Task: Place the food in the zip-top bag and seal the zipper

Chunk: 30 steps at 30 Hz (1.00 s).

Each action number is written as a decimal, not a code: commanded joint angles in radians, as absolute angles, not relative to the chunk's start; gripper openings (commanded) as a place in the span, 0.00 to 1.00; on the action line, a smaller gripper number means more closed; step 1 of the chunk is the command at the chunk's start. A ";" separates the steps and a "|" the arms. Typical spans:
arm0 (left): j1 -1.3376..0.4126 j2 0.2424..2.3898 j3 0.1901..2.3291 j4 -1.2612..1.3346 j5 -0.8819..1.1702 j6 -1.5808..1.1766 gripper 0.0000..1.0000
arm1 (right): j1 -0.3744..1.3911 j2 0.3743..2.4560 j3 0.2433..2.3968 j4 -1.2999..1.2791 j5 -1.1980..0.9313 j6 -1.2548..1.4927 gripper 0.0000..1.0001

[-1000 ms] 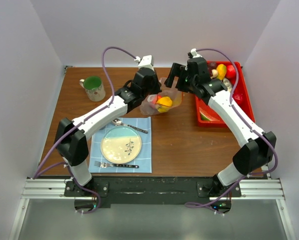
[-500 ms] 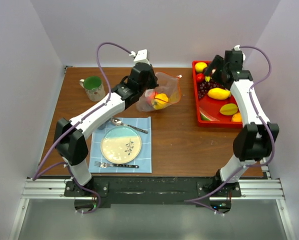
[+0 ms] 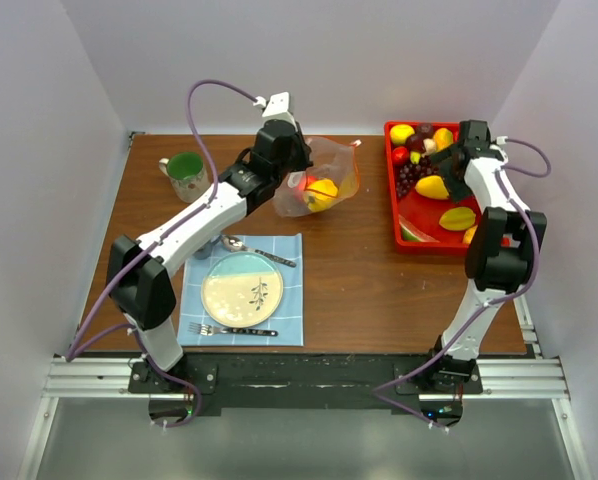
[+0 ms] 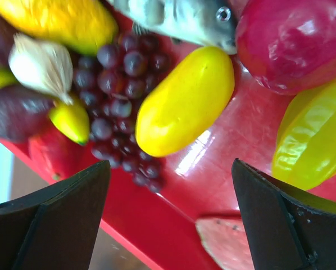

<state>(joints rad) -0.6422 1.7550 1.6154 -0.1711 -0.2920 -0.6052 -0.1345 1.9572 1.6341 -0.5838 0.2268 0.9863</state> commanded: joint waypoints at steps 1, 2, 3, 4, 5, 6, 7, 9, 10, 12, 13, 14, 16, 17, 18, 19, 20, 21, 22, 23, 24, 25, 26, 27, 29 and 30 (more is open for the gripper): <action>-0.623 1.727 1.612 -0.091 -0.276 -0.586 0.00 | -0.147 2.003 1.693 -0.603 0.275 1.209 0.94; -0.623 1.730 1.612 -0.091 -0.275 -0.584 0.00 | -0.149 2.017 1.703 -0.610 0.270 1.250 0.94; -0.618 1.727 1.612 -0.091 -0.275 -0.583 0.00 | -0.155 2.046 1.710 -0.614 0.262 1.265 0.94; -0.617 1.729 1.612 -0.089 -0.272 -0.584 0.00 | -0.156 2.060 1.726 -0.618 0.255 1.281 0.94; -0.615 1.729 1.614 -0.090 -0.268 -0.584 0.00 | -0.158 2.077 1.735 -0.629 0.252 1.319 0.94; -0.611 1.729 1.611 -0.089 -0.268 -0.584 0.00 | -0.161 2.089 1.741 -0.649 0.245 1.339 0.94; -0.609 1.732 1.612 -0.087 -0.267 -0.586 0.00 | -0.164 2.111 1.749 -0.652 0.239 1.357 0.94; -0.604 1.732 1.608 -0.086 -0.262 -0.586 0.00 | -0.166 2.123 1.746 -0.640 0.235 1.400 0.94; -0.601 1.733 1.606 -0.084 -0.261 -0.586 0.00 | -0.166 2.132 1.740 -0.631 0.235 1.407 0.93; -0.597 1.733 1.600 -0.083 -0.256 -0.586 0.00 | -0.167 2.143 1.738 -0.615 0.235 1.414 0.93; -0.595 1.733 1.600 -0.081 -0.256 -0.586 0.00 | -0.166 2.149 1.747 -0.620 0.233 1.411 0.91; -0.592 1.735 1.595 -0.077 -0.256 -0.587 0.00 | -0.167 2.157 1.749 -0.624 0.233 1.401 0.89; -0.589 1.740 1.598 -0.077 -0.249 -0.591 0.00 | -0.167 2.145 1.726 -0.632 0.232 1.385 0.77; -0.591 1.741 1.601 -0.078 -0.247 -0.592 0.00 | -0.167 2.134 1.709 -0.626 0.238 1.378 0.70; -0.591 1.743 1.601 -0.078 -0.245 -0.592 0.00 | -0.167 2.122 1.666 -0.603 0.242 1.368 0.50; -0.589 1.744 1.601 -0.078 -0.244 -0.595 0.00 | -0.166 2.106 1.646 -0.594 0.244 1.352 0.40; -0.589 1.744 1.603 -0.077 -0.244 -0.595 0.00 | -0.166 2.079 1.631 -0.588 0.244 1.339 0.32; -0.591 1.744 1.603 -0.080 -0.244 -0.595 0.00 | -0.167 2.063 1.609 -0.581 0.242 1.322 0.20; -0.591 1.747 1.603 -0.081 -0.239 -0.600 0.00 | -0.167 2.050 1.603 -0.578 0.238 1.287 0.16; -0.591 1.749 1.603 -0.083 -0.239 -0.601 0.00 | -0.167 2.021 1.595 -0.577 0.232 1.267 0.12; -0.591 1.749 1.603 -0.084 -0.236 -0.603 0.00 | -0.167 2.005 1.583 -0.566 0.229 1.246 0.09; -0.591 1.750 1.605 -0.084 -0.233 -0.606 0.00 | -0.166 1.990 1.575 -0.555 0.207 1.197 0.05; -0.591 1.752 1.603 -0.086 -0.232 -0.609 0.00 | -0.164 1.973 1.572 -0.551 0.198 1.175 0.03; -0.589 1.753 1.605 -0.089 -0.230 -0.611 0.00 | -0.163 1.939 1.565 -0.549 0.183 1.155 0.00; -0.591 1.759 1.606 -0.092 -0.222 -0.620 0.00 | -0.160 1.896 1.551 -0.525 0.129 1.077 0.00; -0.591 1.759 1.609 -0.097 -0.219 -0.623 0.00 | -0.150 1.852 1.543 -0.512 0.109 1.051 0.00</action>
